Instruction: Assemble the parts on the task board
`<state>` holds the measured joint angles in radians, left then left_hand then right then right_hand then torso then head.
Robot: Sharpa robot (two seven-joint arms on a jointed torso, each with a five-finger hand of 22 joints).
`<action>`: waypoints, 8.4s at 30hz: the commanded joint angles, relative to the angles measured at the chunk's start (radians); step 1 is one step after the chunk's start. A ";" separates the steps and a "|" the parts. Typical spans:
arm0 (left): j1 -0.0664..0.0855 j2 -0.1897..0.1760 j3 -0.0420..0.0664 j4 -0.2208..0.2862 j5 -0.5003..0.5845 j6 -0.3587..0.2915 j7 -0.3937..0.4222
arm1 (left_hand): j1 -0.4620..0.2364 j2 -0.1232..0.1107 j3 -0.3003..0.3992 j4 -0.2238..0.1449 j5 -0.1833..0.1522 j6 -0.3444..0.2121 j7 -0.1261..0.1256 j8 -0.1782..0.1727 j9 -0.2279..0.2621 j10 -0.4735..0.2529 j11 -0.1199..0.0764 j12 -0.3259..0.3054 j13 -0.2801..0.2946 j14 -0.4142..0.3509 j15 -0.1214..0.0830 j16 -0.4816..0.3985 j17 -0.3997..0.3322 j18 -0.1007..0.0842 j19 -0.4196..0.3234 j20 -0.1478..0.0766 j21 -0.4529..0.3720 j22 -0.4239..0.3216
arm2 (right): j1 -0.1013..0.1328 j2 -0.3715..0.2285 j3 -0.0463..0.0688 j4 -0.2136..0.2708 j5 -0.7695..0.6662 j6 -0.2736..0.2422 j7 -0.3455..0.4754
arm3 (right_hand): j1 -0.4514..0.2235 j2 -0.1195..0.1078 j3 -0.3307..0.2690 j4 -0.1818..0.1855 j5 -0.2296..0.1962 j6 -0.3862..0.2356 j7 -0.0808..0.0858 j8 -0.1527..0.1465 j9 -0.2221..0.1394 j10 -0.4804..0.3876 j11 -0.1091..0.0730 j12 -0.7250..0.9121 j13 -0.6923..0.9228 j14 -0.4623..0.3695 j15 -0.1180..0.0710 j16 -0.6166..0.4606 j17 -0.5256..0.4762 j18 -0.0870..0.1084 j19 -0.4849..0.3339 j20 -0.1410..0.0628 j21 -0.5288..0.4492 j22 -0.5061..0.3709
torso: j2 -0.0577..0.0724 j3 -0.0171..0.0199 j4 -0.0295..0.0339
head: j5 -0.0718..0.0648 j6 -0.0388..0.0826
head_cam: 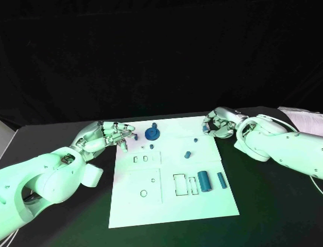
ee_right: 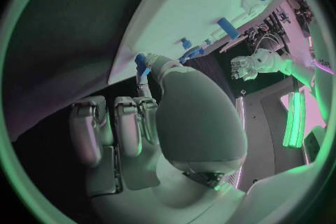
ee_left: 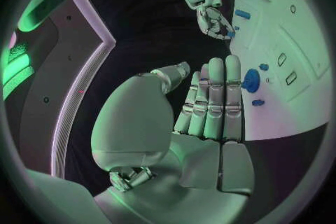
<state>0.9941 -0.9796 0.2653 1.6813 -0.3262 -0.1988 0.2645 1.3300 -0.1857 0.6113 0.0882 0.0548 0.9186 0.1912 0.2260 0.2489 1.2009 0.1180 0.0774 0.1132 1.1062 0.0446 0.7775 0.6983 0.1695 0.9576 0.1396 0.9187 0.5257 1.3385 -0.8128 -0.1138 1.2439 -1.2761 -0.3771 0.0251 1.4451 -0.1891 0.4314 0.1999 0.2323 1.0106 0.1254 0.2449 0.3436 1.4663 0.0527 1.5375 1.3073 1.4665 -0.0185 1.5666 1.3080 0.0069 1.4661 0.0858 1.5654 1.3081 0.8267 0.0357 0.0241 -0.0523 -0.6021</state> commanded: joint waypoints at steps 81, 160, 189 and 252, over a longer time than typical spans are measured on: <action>0.001 0.014 0.000 -0.031 -0.047 0.010 -0.021 | -0.016 0.004 -0.001 -0.001 -0.001 -0.008 0.001 -0.005 0.003 -0.007 0.001 -0.005 0.002 0.007 0.001 0.006 0.000 0.015 0.003 0.002 0.009 0.002 | -0.105 0.301 -0.026 0.301 -0.300 -0.114 -0.567 | -0.056 0.004 0.023 -0.011 -0.017 -0.011 -0.007 0.048 0.034 0.064 -0.014 -0.006 0.221 0.104 -0.012 0.004 0.263 -0.007 0.105 -0.012 0.005 0.263 | -0.023 -0.0181 -0.0093 | 0.064 -0.050; 0.001 0.015 0.000 -0.035 -0.052 0.036 -0.033 | -0.022 0.004 -0.003 0.002 -0.001 -0.011 0.001 -0.007 0.004 -0.011 0.002 -0.007 0.001 0.007 0.002 0.006 -0.001 0.015 0.002 0.003 0.011 0.002 | -0.117 0.318 -0.029 0.253 -0.309 -0.175 -0.510 | -0.108 -0.072 -0.131 0.069 -0.130 -0.126 0.028 0.012 0.006 -0.057 0.019 -0.129 0.096 0.104 0.017 0.004 0.263 -0.006 0.104 0.015 0.004 0.261 | -0.023 -0.0175 -0.0099 | 0.068 -0.065; 0.004 0.107 0.000 -0.196 -0.182 -0.171 -0.275 | -0.087 0.008 -0.116 0.093 0.001 -0.048 -0.044 0.176 0.095 -0.020 -0.057 0.836 0.638 0.394 -0.048 0.692 0.709 -0.085 0.372 -0.042 0.465 0.627 | -0.014 0.069 -0.016 0.361 0.144 -0.104 -0.059 | -0.021 -0.018 -0.143 0.081 0.033 -0.097 0.022 0.059 0.015 -0.035 0.013 -0.101 0.115 0.104 0.012 0.004 0.263 -0.005 0.102 0.012 0.000 0.259 | -0.071 0.0045 -0.0343 | 0.106 -0.055; 0.288 0.477 -0.167 -0.530 -0.766 0.602 -0.804 | -0.240 0.049 -0.151 0.197 0.002 -0.111 -0.086 0.415 0.387 0.027 -0.088 1.049 0.851 0.429 -0.074 0.741 0.791 -0.102 0.417 -0.065 0.521 0.731 | 0.079 0.021 -0.012 0.206 0.158 -0.096 -0.129 | -0.049 -0.032 -0.141 0.088 0.031 -0.115 0.024 0.057 0.021 -0.039 0.014 -0.106 0.109 0.104 0.012 0.004 0.263 -0.004 0.100 0.010 -0.004 0.255 | -0.088 0.0191 -0.0386 | 0.103 -0.100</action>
<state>1.2799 -0.5070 0.0983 1.1548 -1.0823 0.3720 -0.5370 1.0951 -0.1313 0.4529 0.2855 0.0561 0.8149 0.1056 0.6391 0.6339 1.2328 0.0323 1.1297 0.9648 1.4651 -0.0250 1.5211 1.3077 0.0758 1.3792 0.0750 1.4416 1.2571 1.4174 -0.7931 -0.1261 1.4483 -1.0747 -0.4797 -0.1051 1.4043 -0.2174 0.2861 0.2843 0.2575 0.9049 0.1490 0.3016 0.3634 1.4233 0.0637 1.4329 1.3074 1.4664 -0.0037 1.5666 1.3074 0.0068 1.4660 0.0935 1.5647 1.3081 0.7379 0.0546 -0.0147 0.0502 -0.7006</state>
